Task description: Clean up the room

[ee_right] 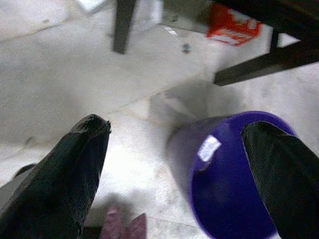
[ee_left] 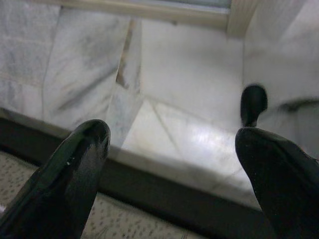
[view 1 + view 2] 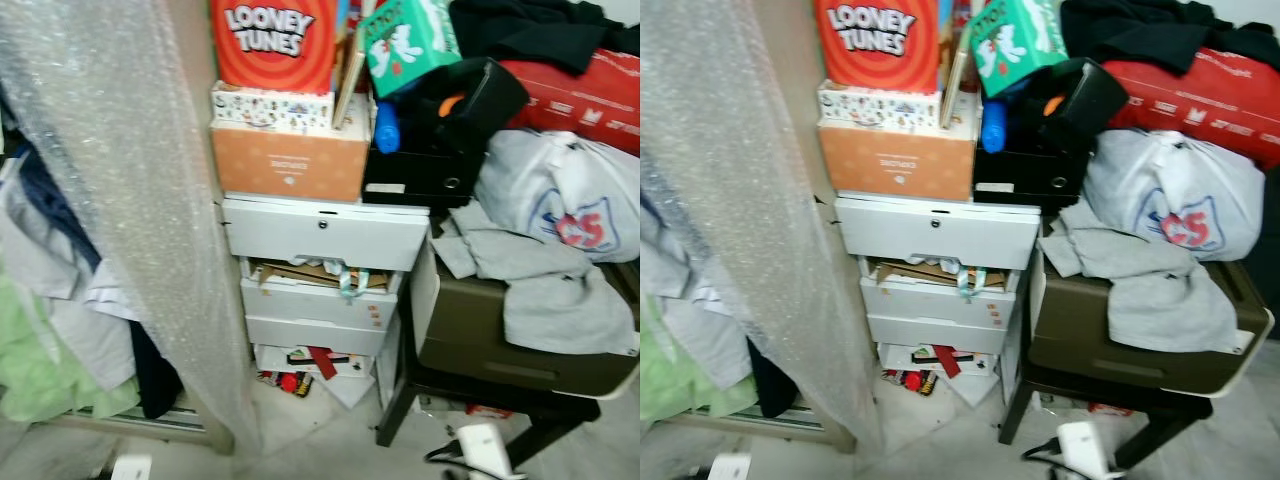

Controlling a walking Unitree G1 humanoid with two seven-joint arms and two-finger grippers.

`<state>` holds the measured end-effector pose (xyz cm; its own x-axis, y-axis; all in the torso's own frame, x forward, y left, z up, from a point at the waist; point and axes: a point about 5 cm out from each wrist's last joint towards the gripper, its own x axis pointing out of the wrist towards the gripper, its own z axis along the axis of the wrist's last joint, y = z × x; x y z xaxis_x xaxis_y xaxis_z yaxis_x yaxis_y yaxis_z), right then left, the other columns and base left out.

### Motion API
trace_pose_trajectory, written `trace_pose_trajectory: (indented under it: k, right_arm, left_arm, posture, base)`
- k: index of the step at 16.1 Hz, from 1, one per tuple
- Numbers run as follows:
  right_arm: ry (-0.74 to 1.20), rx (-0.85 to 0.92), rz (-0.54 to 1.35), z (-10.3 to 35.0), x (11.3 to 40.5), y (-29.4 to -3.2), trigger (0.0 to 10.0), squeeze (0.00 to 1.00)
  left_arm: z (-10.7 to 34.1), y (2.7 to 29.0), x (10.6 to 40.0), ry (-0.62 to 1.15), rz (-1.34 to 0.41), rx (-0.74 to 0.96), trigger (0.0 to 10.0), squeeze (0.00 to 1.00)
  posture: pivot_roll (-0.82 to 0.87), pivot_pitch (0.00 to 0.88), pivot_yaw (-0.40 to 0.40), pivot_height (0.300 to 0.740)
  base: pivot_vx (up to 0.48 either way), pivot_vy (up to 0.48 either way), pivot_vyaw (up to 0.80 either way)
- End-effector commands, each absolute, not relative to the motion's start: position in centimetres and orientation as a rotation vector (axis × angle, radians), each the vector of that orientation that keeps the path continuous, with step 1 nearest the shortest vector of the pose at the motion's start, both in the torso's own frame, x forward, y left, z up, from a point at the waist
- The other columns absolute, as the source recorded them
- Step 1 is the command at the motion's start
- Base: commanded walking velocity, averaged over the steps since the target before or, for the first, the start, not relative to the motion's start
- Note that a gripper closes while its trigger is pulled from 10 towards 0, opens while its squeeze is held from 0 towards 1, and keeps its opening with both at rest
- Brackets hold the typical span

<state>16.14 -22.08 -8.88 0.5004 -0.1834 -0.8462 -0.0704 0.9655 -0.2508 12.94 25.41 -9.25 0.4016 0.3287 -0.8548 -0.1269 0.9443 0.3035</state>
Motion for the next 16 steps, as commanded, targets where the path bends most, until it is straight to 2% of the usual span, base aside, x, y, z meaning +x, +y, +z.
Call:
trace_pose_trajectory:
  k: [1,4,11,13,16]
  right_arm:
    - [1.064,-0.32,-0.079,-8.7,15.9,-23.2,10.0,0.0]
    - [1.079,-0.352,-0.018,-9.1,15.6,-22.5,10.0,0.0]
    - [1.086,-0.423,0.058,-9.3,15.1,-21.9,10.0,0.0]
    - [1.066,-0.467,0.08,-8.6,16.6,-22.5,10.0,0.0]
    - [1.064,-0.488,0.094,-8.6,16.8,-22.5,10.0,0.0]
  left_arm:
    - [-9.3,25.3,12.9,1.124,0.288,0.184,10.0,0.0]
    - [-9.3,25.7,12.5,1.169,0.232,0.248,10.0,0.0]
    - [-9.7,25.3,11.7,1.2,0.177,0.265,10.0,0.0]
    - [-9.8,25.3,11.5,1.206,0.167,0.285,10.0,0.0]
    - [-9.8,25.2,11.7,1.203,0.155,0.29,10.0,0.0]
  posture:
    - [-0.02,0.0,-0.042,0.74]
    - [-0.03,0.0,-0.032,0.74]
    - [-0.02,0.0,-0.031,0.74]
    - [-0.02,0.0,-0.03,0.74]
    - [-0.03,0.0,-0.034,0.74]
  base:
    - [0.0,0.0,0.8]
    - [0.0,0.0,0.8]
    - [0.0,0.0,0.8]
    - [0.0,0.0,0.8]
    - [0.0,0.0,0.8]
